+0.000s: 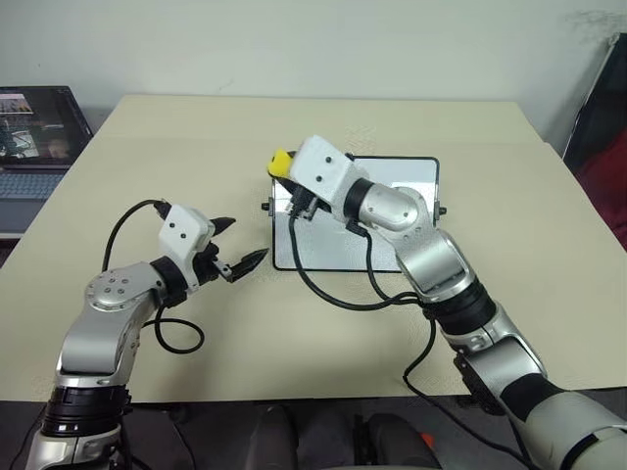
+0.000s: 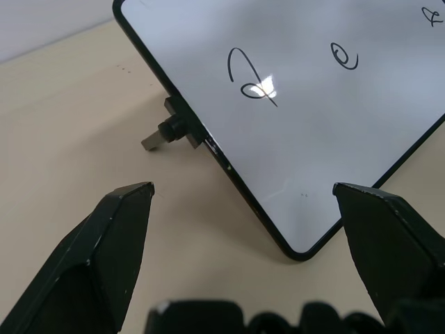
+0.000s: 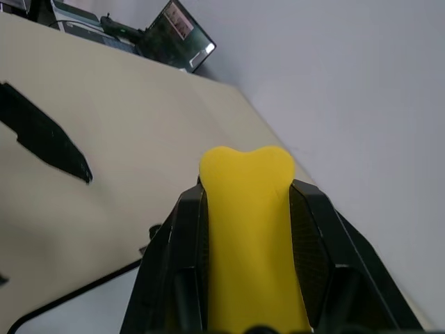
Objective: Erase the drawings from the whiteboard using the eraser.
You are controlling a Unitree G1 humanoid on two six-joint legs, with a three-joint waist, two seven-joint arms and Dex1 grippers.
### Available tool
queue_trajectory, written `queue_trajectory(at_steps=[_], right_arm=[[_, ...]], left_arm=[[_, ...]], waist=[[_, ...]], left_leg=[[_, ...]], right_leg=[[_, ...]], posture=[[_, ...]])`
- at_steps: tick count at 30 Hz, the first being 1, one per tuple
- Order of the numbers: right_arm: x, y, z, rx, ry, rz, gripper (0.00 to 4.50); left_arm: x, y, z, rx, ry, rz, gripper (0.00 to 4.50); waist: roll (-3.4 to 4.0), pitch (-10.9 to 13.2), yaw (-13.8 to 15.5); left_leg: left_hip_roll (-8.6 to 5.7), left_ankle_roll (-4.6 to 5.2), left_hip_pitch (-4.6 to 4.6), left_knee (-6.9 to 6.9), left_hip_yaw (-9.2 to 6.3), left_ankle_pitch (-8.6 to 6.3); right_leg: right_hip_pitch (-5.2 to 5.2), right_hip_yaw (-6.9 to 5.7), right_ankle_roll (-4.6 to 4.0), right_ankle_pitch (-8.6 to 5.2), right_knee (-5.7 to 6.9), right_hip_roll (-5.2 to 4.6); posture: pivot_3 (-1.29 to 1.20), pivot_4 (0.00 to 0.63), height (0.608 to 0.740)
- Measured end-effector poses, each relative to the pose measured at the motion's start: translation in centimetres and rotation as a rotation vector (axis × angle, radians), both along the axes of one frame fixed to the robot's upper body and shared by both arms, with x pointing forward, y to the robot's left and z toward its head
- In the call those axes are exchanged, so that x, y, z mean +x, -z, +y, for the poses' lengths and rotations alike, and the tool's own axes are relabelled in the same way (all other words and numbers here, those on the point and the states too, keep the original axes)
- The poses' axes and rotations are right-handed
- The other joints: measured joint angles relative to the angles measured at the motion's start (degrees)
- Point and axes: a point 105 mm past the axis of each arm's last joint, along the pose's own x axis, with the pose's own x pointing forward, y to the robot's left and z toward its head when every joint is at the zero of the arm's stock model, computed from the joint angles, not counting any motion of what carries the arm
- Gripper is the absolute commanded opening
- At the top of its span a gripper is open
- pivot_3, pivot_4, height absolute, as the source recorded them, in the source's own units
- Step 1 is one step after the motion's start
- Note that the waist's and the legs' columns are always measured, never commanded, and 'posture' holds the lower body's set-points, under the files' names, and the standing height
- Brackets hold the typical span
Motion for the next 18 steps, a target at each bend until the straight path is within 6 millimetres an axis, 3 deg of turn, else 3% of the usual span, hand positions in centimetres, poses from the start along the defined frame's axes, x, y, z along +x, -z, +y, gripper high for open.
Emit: queue_trajectory(at_steps=[3,8,12,18], right_arm=[[0.6,0.6,-1.2,0.011,0.036,0.041,1.25],[0.4,0.3,-1.2,0.036,0.031,0.047,1.25],[0.5,0.4,-0.6,0.051,0.023,0.049,1.25],[2.4,1.2,1.3,0.001,0.047,-0.018,1.25]], left_arm=[[0.0,-0.1,0.2,0.0,-0.003,-0.003,4.5],[-0.1,-0.1,0.0,0.0,0.016,0.002,4.5],[-0.1,-0.2,0.1,0.006,0.015,-0.001,4.5],[0.0,-0.4,0.2,0.01,0.004,-0.008,4.5]], waist=[[0.0,0.0,-0.1],[0.01,0.0,-0.4],[0.0,0.0,-0.4],[0.0,0.0,-0.3]], left_leg=[[0.01,0.0,0.0,0.0,0.01,0.0],[0.07,0.0,0.0,-0.04,0.02,0.0],[0.05,0.0,0.0,-0.04,0.06,0.0],[0.05,0.0,0.0,-0.04,0.05,0.0]], right_leg=[[-0.02,0.03,0.0,0.0,0.01,0.0],[-0.09,0.03,0.0,0.0,0.01,0.02],[-0.09,0.06,0.0,0.0,0.0,0.02],[-0.09,0.06,-0.01,0.0,-0.01,0.02]], posture=[[0.0,0.15,0.74],[0.0,0.15,0.74],[0.0,0.15,0.74],[0.0,0.15,0.74]])
